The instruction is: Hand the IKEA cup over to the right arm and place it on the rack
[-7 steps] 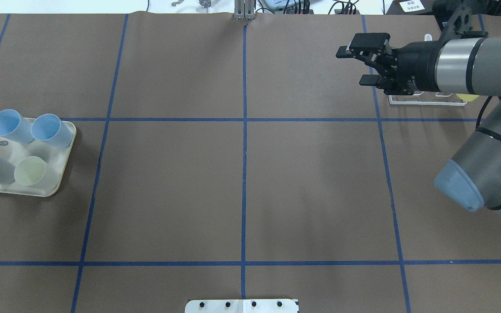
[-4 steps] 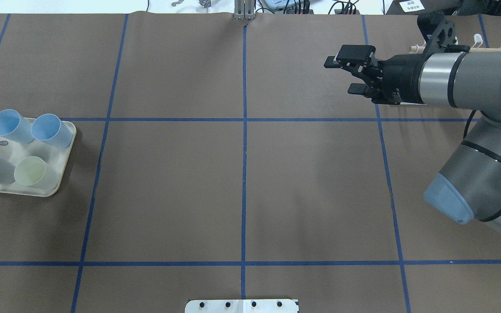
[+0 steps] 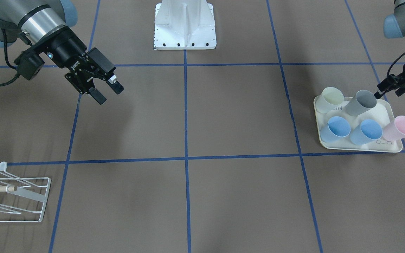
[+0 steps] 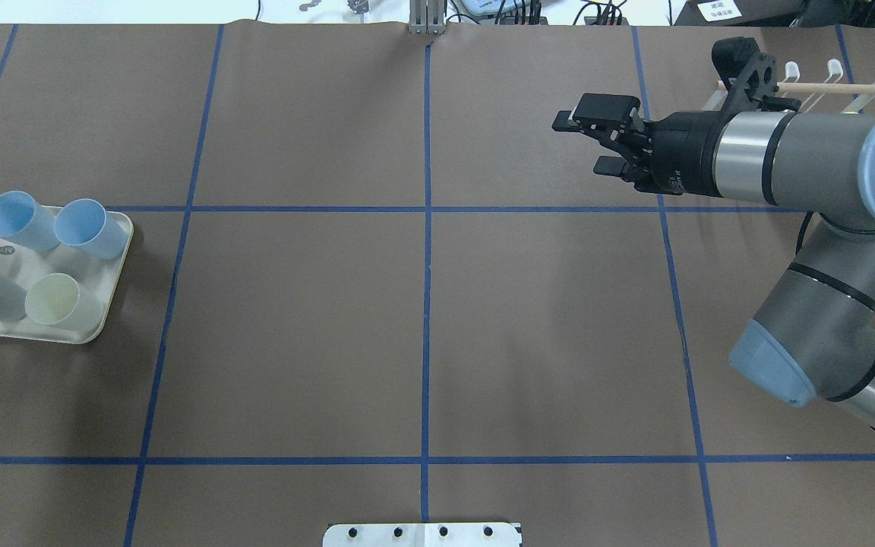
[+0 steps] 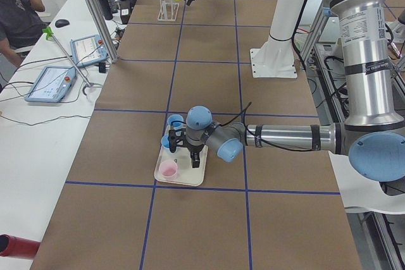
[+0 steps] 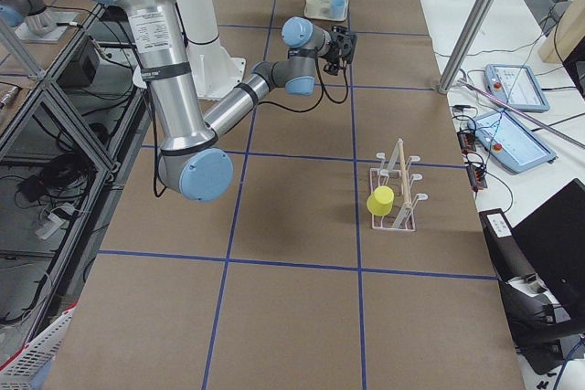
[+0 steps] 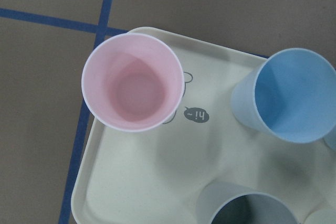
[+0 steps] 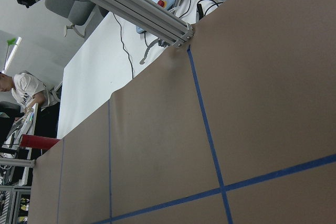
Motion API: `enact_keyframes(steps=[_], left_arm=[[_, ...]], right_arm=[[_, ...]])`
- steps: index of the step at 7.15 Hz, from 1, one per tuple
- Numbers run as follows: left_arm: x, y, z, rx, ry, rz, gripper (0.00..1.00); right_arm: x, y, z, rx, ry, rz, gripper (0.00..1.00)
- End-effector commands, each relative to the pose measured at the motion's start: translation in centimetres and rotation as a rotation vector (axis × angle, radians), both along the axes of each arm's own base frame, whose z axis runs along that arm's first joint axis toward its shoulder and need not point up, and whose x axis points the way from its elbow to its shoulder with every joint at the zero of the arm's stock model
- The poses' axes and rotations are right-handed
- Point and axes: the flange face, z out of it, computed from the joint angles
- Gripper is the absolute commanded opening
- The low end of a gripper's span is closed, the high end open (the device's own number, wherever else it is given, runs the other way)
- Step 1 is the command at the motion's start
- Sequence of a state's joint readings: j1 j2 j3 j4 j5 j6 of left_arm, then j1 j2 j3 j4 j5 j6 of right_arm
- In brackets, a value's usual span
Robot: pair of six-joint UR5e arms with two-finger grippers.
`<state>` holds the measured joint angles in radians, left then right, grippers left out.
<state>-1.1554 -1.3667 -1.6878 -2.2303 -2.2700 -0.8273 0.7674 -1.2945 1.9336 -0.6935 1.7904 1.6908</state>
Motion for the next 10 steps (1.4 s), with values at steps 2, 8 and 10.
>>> enact_keyframes(steps=[2, 8, 10], left_arm=[[2.4, 0.9, 0.4, -0.001, -0.012, 0.053, 0.45], [-1.1, 1.4, -0.3, -0.044, 0.078, 0.031, 0.0], [-5.8, 1.0, -4.0, -0.073, 0.072, -0.069, 0.0]], right_arm=[[0.0, 0.0, 0.1, -0.001, 0.002, 0.0, 0.99], [0.2, 0.2, -0.1, 0.003, -0.003, 0.0, 0.99], [0.2, 0.2, -0.2, 0.003, -0.004, 0.0, 0.99]])
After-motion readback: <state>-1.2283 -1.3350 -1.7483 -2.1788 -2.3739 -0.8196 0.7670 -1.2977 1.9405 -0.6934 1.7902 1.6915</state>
